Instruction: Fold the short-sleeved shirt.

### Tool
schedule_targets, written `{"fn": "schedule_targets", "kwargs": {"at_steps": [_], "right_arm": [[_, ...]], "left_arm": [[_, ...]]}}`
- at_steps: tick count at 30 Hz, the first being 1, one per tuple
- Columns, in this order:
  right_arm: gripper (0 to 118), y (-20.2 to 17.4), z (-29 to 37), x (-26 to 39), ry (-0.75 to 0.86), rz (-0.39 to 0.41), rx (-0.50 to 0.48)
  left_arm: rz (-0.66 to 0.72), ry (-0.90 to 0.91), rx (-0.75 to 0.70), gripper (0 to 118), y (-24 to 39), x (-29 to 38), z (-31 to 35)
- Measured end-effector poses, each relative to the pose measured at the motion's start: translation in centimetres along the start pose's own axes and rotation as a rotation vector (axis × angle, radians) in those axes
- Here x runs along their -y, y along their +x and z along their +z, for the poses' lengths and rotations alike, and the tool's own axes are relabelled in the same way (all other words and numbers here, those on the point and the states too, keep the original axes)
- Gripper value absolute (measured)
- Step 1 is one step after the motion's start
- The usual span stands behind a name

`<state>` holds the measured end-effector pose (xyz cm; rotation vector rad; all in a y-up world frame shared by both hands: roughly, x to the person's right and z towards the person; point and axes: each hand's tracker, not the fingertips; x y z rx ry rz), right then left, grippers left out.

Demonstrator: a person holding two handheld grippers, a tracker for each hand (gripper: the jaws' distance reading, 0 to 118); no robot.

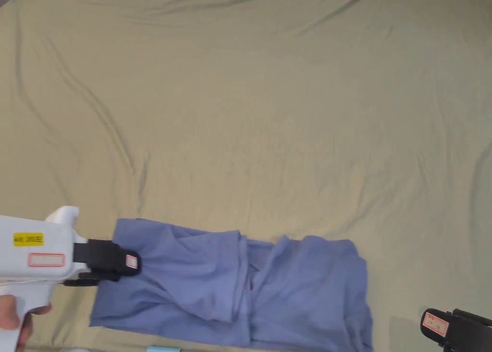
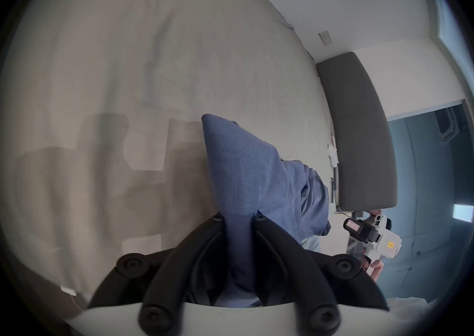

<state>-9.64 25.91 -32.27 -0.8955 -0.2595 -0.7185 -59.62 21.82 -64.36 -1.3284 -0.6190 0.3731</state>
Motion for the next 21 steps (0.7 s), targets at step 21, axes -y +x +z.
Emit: {"fn": "schedule_targets", "kwargs": {"at_steps": [21], "right_arm": [[0, 5.2, 0.0, 1.3, 0.021, -0.002, -0.020]], "left_arm": [[-0.622, -0.077, -0.576, 9, 28.0, 8.3, -8.2]]}}
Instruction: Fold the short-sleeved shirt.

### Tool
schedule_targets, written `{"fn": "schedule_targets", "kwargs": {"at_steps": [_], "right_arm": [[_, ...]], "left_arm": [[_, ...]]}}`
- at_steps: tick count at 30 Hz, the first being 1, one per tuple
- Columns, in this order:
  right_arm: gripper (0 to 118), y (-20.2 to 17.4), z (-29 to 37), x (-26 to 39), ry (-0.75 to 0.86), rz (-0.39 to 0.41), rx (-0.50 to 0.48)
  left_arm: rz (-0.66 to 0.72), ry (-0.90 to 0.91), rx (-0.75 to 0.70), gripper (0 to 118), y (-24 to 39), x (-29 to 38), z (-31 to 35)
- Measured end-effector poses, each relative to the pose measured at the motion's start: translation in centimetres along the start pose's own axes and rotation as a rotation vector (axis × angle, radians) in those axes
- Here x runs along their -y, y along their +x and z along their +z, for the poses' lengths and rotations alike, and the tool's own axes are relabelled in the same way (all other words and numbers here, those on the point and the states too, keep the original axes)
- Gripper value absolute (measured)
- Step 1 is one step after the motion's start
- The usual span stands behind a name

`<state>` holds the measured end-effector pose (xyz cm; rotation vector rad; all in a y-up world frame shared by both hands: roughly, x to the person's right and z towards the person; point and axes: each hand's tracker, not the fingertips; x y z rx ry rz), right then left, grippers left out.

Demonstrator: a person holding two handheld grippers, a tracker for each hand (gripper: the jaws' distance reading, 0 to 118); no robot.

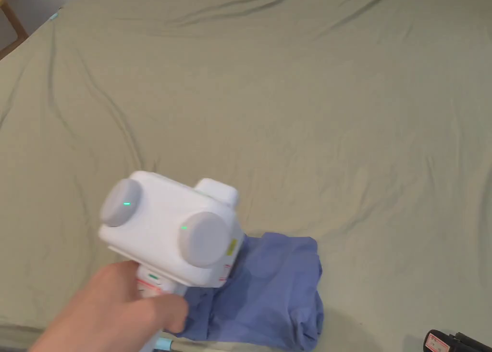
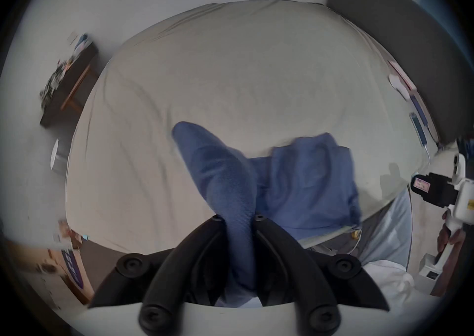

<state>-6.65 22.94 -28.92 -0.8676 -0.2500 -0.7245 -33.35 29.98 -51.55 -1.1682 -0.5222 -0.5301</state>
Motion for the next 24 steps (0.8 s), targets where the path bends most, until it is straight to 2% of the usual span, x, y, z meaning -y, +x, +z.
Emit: {"fn": "schedule_targets", "kwargs": {"at_steps": [3, 4, 5, 6, 7, 8, 10, 12, 13, 14, 15, 16, 18, 19, 21, 24], "right_arm": [[0, 1.4, 0.4, 0.3, 0.013, -0.070, -0.015], [0, 2.0, 0.5, 0.4, 0.013, -0.103, -0.035], [0, 2.3, 0.8, 0.6, 0.014, -0.125, -0.049], [0, 2.7, 1.0, 0.7, 0.021, -0.138, -0.046], [0, 2.9, 1.3, 0.8, 0.023, -0.141, -0.041], [0, 3.1, 1.6, 0.9, 0.025, -0.146, -0.033], [0, 3.0, 2.6, 1.1, 0.035, -0.149, -0.016], [0, 3.5, 3.0, 1.0, 0.041, -0.161, -0.014], [0, 3.3, 3.1, 0.8, 0.042, -0.163, -0.012], [0, 3.3, 3.1, 0.7, 0.040, -0.163, -0.006], [0, 3.2, 2.9, 0.5, 0.038, -0.159, 0.003], [0, 3.1, 2.8, 0.4, 0.039, -0.156, 0.008], [0, 2.8, 2.5, 0.1, 0.036, -0.156, -0.015], [0, 2.7, 2.2, 0.0, 0.029, -0.158, -0.032], [0, 2.4, 1.8, -0.1, 0.019, -0.155, -0.049], [0, 2.0, 1.1, 0.0, -0.001, -0.135, -0.070]], "left_arm": [[-0.054, -0.040, -0.040, 11, 4.7, -1.4, -3.3], [-0.072, -0.039, -0.078, 34, 6.5, -1.8, -4.9], [-0.096, -0.026, -0.111, 77, 8.4, -2.0, -6.3], [-0.113, -0.029, -0.097, 115, 10.2, -2.4, -7.9], [-0.130, -0.046, -0.093, 113, 11.5, -2.6, -9.0], [-0.154, 0.002, -0.013, 106, 13.7, -2.8, -9.0], [-0.089, -0.020, 0.064, 105, 15.8, -2.6, -8.0], [-0.109, 0.019, 0.210, 103, 16.1, -2.8, -5.2], [-0.115, 0.015, 0.269, 89, 15.9, -2.7, -4.1], [-0.077, 0.023, 0.358, 54, 15.1, -2.1, -2.8], [-0.063, 0.028, 0.433, 4, 14.0, -1.6, -1.8], [-0.020, 0.000, 0.498, 0, 12.1, -1.3, -2.2], [0.090, -0.008, 0.516, 0, 8.3, 0.0, -1.5], [0.071, 0.021, 0.393, 0, 6.5, 0.8, -1.0], [0.150, 0.063, 0.114, 0, 2.4, 1.7, -0.5], [0.215, 0.004, -0.403, 0, -3.4, 1.5, -4.9]]}}
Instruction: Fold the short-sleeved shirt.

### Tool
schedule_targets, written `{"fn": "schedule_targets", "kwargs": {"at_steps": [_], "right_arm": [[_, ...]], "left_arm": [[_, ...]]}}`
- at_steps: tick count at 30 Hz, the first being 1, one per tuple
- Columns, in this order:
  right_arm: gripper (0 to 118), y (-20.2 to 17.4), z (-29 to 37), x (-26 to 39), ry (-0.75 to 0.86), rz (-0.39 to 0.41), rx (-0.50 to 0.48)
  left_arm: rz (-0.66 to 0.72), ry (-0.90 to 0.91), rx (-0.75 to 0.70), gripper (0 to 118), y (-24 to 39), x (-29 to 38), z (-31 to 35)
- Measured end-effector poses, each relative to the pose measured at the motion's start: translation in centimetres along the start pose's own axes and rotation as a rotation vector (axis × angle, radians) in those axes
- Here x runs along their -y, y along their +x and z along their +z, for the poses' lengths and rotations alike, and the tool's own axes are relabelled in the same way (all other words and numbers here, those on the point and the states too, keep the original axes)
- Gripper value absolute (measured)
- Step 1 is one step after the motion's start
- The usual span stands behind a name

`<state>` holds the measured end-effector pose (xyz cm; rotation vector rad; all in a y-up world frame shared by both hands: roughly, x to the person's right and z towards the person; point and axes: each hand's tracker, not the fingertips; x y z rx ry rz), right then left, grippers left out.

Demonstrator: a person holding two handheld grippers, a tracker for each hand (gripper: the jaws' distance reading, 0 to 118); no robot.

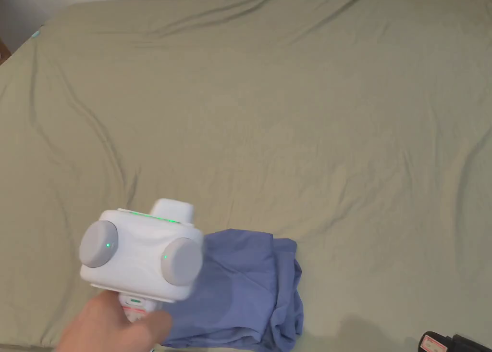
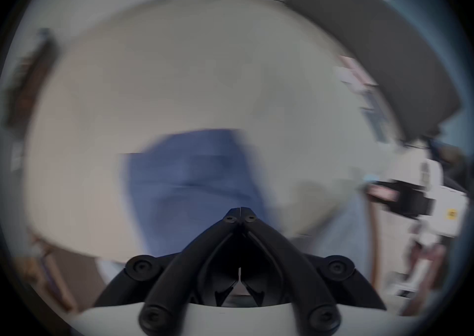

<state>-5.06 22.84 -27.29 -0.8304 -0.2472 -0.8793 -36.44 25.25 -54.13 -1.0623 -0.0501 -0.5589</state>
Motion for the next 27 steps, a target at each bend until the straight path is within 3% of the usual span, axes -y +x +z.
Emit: {"fn": "schedule_targets", "kwargs": {"at_steps": [2, 4, 6, 11, 14, 16, 22, 25, 27], "right_arm": [[0, 1.2, -0.8, -0.1, -0.012, 0.010, -0.019], [0, 1.1, -0.6, 0.1, -0.012, 0.012, -0.026], [0, 1.3, 0.0, 0.2, -0.007, 0.007, -0.030], [0, 2.5, 1.5, 0.6, 0.014, -0.036, -0.002], [0, 2.1, 3.2, 0.8, 0.036, -0.030, 0.036], [0, 1.7, 4.1, 0.8, 0.054, -0.004, 0.056], [0, -1.7, 2.8, -0.1, 0.046, 0.088, 0.023], [0, -5.3, -1.1, -0.3, -0.048, 0.173, -0.078], [0, -8.3, -4.8, -0.4, -0.127, 0.225, -0.172]], "left_arm": [[-0.041, -0.063, -0.152, 0, 0.2, -0.4, -4.2], [-0.060, -0.122, -0.148, 0, 2.7, 0.4, -5.5], [-0.181, -0.150, -0.156, 0, 7.8, 1.2, -5.6], [-0.467, 0.061, -0.129, 0, 23.2, 3.9, -0.8], [-0.522, 0.213, -0.074, 0, 28.5, 4.9, 3.5], [-0.482, 0.226, 0.334, 0, 28.4, 3.8, 5.5], [-0.144, 0.036, 0.651, 0, 17.3, 1.4, 5.6], [0.124, -0.032, 0.932, 0, 7.1, 1.7, 2.5], [0.316, 0.067, 0.971, 0, -0.2, 3.7, 0.8]]}}
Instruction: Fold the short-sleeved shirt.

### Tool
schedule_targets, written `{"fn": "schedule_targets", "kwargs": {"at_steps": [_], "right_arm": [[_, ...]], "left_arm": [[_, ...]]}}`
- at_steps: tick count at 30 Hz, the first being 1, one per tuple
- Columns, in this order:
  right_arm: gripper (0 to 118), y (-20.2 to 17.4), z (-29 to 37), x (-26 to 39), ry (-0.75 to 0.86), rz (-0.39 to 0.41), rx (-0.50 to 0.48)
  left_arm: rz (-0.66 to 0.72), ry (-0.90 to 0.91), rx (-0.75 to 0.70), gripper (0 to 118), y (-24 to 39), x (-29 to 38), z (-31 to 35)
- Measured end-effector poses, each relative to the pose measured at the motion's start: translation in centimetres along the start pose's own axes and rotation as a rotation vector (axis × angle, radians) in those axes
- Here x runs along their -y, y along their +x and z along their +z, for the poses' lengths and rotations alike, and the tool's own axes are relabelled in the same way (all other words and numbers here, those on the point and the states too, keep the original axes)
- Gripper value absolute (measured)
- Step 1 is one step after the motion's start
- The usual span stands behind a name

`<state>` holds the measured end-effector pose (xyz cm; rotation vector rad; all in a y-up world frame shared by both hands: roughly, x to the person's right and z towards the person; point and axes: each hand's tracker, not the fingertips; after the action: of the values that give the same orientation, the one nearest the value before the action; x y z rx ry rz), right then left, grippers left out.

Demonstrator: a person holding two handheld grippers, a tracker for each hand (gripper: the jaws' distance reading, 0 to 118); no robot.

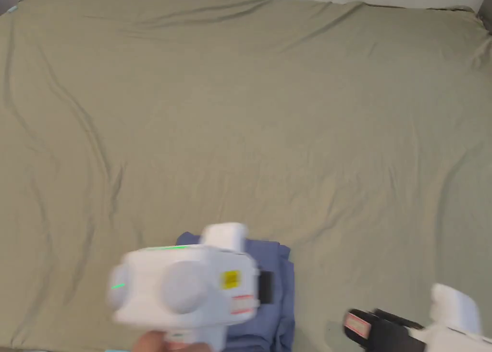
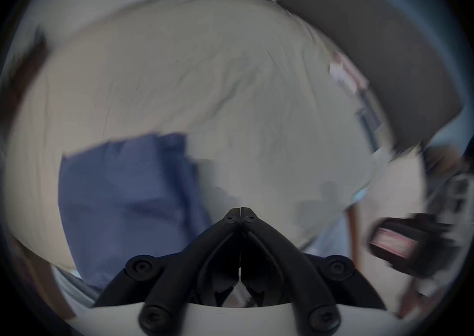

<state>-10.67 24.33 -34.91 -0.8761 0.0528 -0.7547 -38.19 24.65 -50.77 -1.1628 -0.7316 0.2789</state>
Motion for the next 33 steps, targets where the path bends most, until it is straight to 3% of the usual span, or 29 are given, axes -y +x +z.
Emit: {"fn": "schedule_targets", "kwargs": {"at_steps": [3, 5, 8, 10, 12, 14, 16, 17, 18, 19, 20, 21, 26, 33], "right_arm": [[0, -2.0, -6.3, -1.7, -0.084, 0.009, -0.165], [0, -2.2, -10.4, -2.5, -0.155, -0.023, -0.285], [0, -1.2, -15.8, -2.7, -0.256, -0.101, -0.395], [0, 1.0, -18.7, -2.2, -0.335, -0.195, -0.570], [0, 3.8, -21.0, -1.5, -0.386, -0.290, -0.601], [0, 6.1, -21.9, -1.1, -0.393, -0.327, -0.528], [0, 7.0, -21.4, -1.1, -0.367, -0.435, -0.704], [0, 6.9, -21.1, -1.3, -0.375, -0.424, -0.677], [0, 5.6, -20.3, -1.3, -0.373, -0.397, -0.627], [0, 5.5, -20.4, -1.2, -0.380, -0.372, -0.610], [0, 5.5, -20.5, -1.2, -0.386, -0.377, -0.630], [0, 5.3, -20.4, -1.3, -0.388, -0.382, -0.627], [0, 5.9, -20.6, -1.5, -0.391, -0.390, -0.635], [0, 6.3, -20.6, -1.4, -0.379, -0.415, -0.654]], "left_arm": [[0.054, 0.096, -0.162, 0, -6.1, -1.3, 4.6], [0.068, 0.056, -0.207, 0, -9.8, -2.2, 4.9], [0.096, -0.015, -0.083, 0, -13.7, -3.5, 3.6], [0.121, -0.088, 0.022, 0, -15.4, -3.9, 1.9], [0.063, -0.131, 0.039, 0, -16.1, -4.3, 0.6], [0.039, -0.165, 0.054, 0, -16.2, -4.6, -0.3], [0.021, -0.177, 0.111, 0, -16.1, -4.7, -0.3], [0.014, -0.184, 0.170, 2, -15.8, -4.5, -0.1], [0.010, -0.187, 0.191, 19, -15.8, -4.7, -0.2], [0.013, -0.186, 0.168, 61, -15.9, -4.9, -0.3], [0.005, -0.185, 0.144, 93, -15.8, -5.1, -0.4], [-0.007, -0.183, 0.122, 114, -16.6, -5.4, -0.4], [0.078, -0.161, 0.310, 118, -17.0, -6.0, 0.3], [0.064, -0.255, 0.371, 118, -16.1, -5.8, -4.7]]}}
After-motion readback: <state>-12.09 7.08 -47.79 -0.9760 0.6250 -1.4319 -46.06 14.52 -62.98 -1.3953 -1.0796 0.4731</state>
